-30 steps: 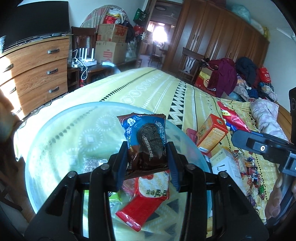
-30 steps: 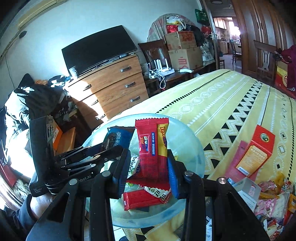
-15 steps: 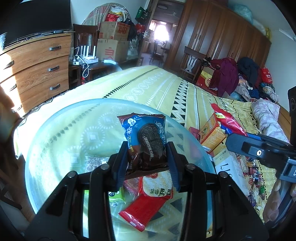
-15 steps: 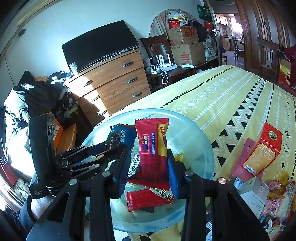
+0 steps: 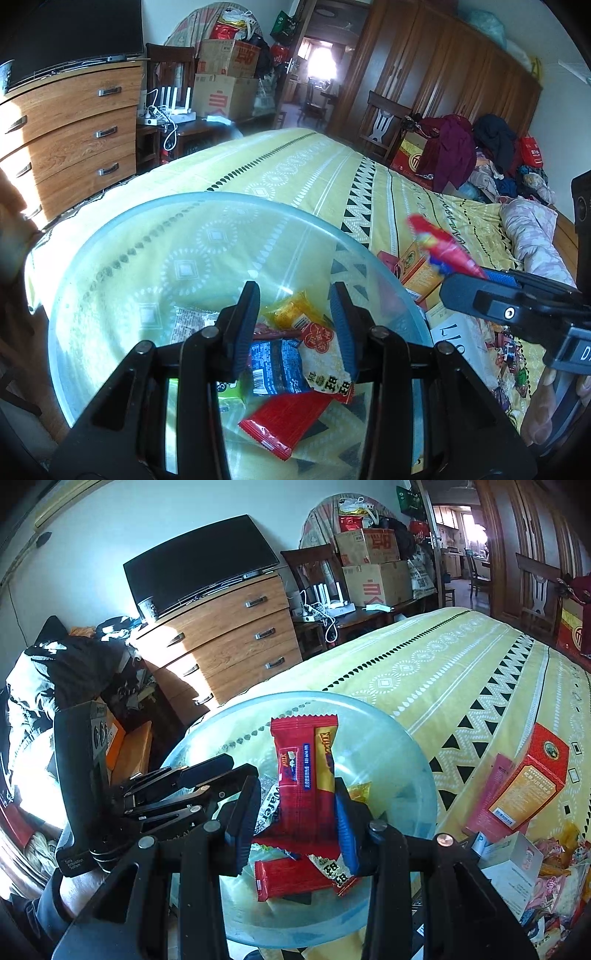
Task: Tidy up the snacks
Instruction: 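Carry both packets over the blue bowl and open both tools to drop them, then move both open tools back over the snack pile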
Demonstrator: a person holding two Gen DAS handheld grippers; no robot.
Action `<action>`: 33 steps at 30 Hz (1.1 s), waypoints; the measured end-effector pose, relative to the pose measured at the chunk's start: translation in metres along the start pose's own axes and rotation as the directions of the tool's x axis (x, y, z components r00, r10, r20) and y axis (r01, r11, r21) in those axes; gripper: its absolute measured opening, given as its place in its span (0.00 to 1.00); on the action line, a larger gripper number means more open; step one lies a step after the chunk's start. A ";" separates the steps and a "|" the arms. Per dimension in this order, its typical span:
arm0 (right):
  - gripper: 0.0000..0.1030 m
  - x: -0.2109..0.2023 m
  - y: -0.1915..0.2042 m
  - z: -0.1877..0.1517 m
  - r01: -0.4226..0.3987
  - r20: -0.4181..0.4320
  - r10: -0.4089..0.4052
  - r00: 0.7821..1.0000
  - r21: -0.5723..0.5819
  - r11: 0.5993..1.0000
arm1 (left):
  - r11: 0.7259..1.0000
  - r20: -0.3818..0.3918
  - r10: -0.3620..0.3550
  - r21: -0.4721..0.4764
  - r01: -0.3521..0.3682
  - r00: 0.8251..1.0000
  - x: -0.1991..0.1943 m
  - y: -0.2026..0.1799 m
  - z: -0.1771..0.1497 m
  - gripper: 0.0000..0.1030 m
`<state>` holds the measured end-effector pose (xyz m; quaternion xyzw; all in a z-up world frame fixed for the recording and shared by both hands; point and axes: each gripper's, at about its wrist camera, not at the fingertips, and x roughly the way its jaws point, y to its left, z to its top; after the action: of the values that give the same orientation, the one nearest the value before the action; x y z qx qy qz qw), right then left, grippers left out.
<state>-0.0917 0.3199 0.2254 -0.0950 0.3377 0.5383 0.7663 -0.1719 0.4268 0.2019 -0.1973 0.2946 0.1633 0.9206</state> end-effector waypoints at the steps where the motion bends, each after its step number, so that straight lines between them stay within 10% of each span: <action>1: 0.43 0.001 0.000 0.000 -0.005 -0.004 0.005 1.000 0.002 1.000 | 1.000 0.001 0.004 -0.001 -0.004 1.000 0.000 0.000 0.000 0.39; 6: 0.46 0.004 0.000 -0.005 -0.016 -0.012 0.016 1.000 0.008 1.000 | 1.000 -0.004 0.022 -0.021 -0.022 1.000 0.004 0.003 -0.003 0.42; 10: 0.51 0.004 -0.005 -0.010 -0.026 -0.014 0.027 1.000 0.026 0.999 | 0.999 -0.005 0.028 -0.029 -0.028 1.000 0.004 0.005 -0.004 0.62; 17: 0.92 -0.003 -0.014 -0.023 -0.004 -0.004 0.004 1.000 0.060 0.998 | 0.998 -0.022 0.049 -0.038 -0.049 0.999 0.007 0.008 -0.005 0.90; 33: 0.95 -0.128 -0.062 -0.157 0.282 0.073 -0.291 0.954 0.106 0.953 | 0.994 -0.072 0.098 -0.036 -0.101 0.993 0.014 0.002 -0.003 1.00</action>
<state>-0.1262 0.1173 0.1734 -0.0830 0.3113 0.4084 0.8540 -0.1631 0.4292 0.1902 -0.2061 0.3328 0.2076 0.8964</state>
